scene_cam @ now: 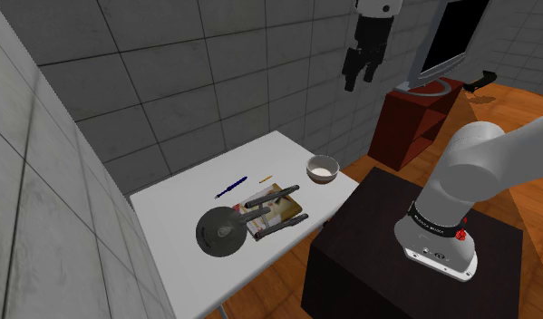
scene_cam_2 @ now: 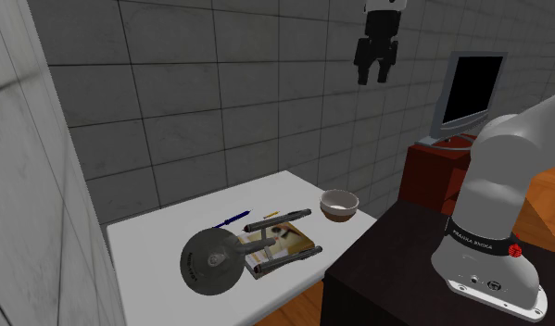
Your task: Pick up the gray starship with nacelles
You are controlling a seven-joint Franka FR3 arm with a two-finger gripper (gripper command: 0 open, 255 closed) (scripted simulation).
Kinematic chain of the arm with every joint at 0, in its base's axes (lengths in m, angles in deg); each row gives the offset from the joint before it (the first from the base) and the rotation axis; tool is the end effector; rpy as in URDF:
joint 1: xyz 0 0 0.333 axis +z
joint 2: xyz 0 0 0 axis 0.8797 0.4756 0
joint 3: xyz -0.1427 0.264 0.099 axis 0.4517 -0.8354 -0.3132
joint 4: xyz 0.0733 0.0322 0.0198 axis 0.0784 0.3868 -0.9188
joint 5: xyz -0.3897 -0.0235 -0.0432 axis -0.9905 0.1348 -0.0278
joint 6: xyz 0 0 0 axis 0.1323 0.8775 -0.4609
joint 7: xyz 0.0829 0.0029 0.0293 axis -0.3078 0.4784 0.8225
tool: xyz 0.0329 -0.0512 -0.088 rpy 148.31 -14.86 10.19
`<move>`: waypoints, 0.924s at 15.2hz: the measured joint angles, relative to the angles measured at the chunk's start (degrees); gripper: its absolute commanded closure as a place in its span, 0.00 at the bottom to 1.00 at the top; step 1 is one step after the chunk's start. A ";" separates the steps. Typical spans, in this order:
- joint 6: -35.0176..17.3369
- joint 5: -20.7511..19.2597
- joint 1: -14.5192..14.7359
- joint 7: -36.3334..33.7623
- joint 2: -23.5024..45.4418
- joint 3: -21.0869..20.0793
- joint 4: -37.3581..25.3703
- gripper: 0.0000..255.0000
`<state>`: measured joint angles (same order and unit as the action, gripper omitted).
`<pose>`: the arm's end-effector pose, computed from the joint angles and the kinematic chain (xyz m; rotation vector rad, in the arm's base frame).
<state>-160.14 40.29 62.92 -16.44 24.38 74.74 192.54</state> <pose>0.2963 0.0128 0.5952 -3.1265 0.1535 -0.0473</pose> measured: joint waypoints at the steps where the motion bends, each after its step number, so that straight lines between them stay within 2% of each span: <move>1: 0.00 0.00 0.00 0.00 0.00 0.00 0.00 0.00; 7: -8.52 2.35 0.62 -5.50 0.23 -4.30 7.98 0.00; 14: -22.41 5.46 1.53 -13.47 6.62 -11.02 15.04 0.00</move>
<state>-182.55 45.75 64.45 -29.91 31.00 63.72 207.58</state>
